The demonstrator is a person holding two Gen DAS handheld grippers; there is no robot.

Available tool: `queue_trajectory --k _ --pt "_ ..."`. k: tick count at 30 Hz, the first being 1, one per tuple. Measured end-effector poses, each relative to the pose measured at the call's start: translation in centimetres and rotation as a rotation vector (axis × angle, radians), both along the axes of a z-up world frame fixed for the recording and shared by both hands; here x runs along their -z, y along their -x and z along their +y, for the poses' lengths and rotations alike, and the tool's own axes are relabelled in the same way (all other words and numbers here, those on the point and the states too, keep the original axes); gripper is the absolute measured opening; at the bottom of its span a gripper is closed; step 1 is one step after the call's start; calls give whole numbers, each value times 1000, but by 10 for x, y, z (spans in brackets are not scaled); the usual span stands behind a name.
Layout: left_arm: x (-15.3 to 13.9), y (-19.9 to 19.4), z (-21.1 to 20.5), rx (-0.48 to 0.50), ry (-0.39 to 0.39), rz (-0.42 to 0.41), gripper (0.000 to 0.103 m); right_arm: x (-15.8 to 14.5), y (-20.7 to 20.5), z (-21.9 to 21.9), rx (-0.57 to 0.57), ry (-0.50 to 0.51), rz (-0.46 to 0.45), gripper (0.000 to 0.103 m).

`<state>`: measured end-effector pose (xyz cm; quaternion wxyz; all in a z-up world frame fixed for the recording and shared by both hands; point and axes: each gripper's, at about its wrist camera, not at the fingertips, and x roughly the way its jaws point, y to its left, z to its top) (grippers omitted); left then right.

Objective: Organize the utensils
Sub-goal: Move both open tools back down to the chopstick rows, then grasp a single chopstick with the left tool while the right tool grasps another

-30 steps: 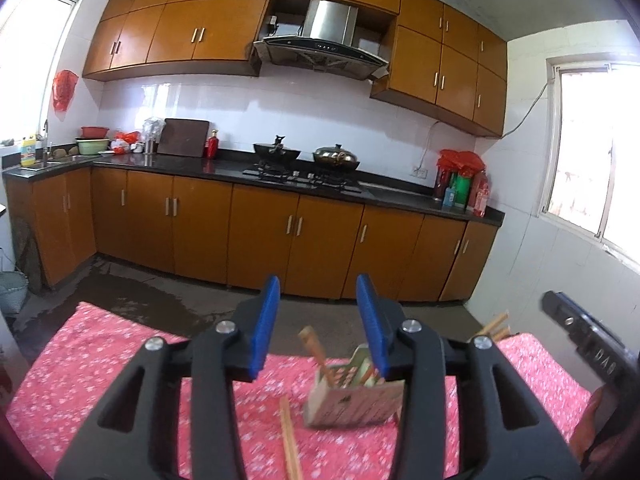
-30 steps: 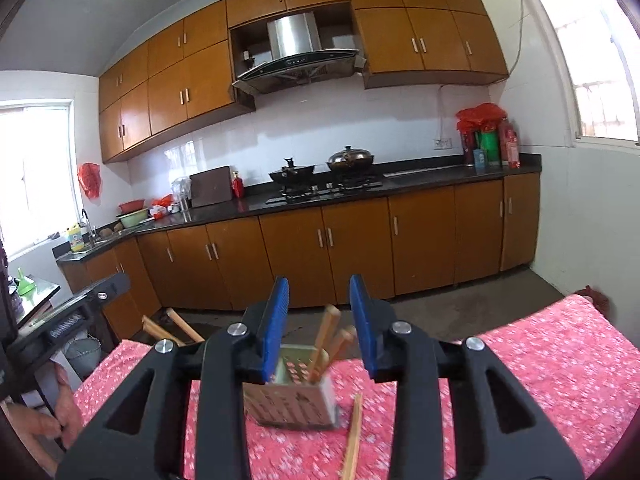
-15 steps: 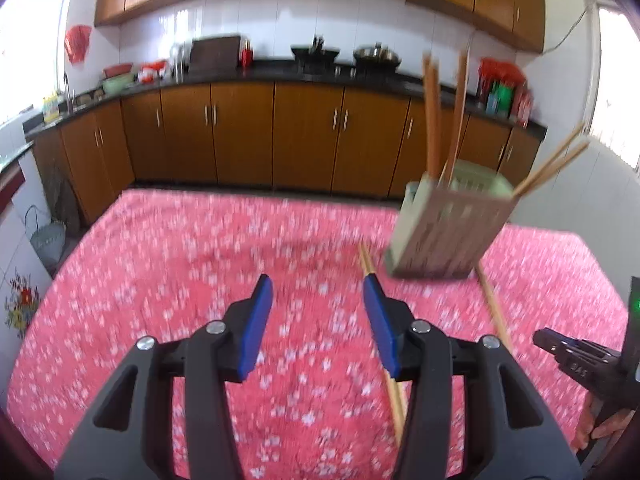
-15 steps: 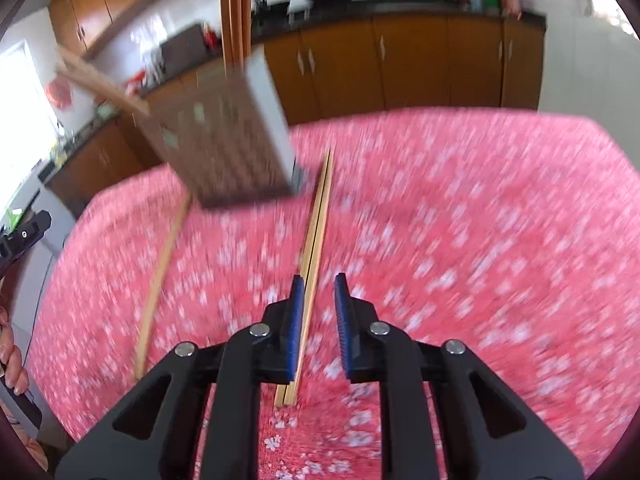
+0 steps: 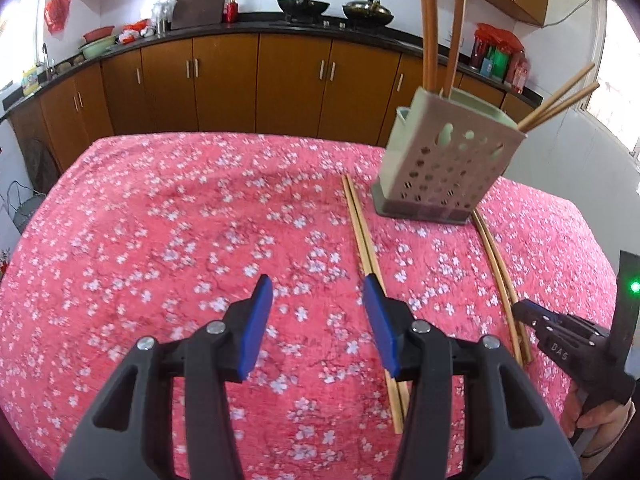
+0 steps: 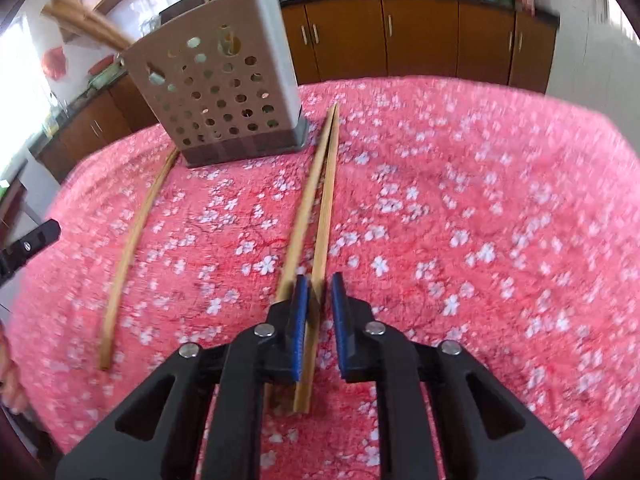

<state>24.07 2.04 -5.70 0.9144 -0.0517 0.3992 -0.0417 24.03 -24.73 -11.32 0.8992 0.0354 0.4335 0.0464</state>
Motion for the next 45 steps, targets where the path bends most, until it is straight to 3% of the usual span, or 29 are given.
queue_trajectory --k 6,17,23,28,34,45 --pt "15 -3 -10 25 34 40 47 2 -2 -31 145 -22 -12 8" --pt "45 -9 -37 79 -7 102 26 3 2 -31 108 10 -28 8" --pt "51 -10 -49 81 -69 86 23 -1 7 -33 108 12 -24 8" --pt "52 -16 -47 52 -110 69 9 -2 10 -27 87 41 -34 9" --pt "50 -33 -5 -30 -88 78 9 -2 6 -41 117 15 -39 8" --pt "50 -33 13 7 -93 64 11 -2 6 -47 122 -1 -36 9"
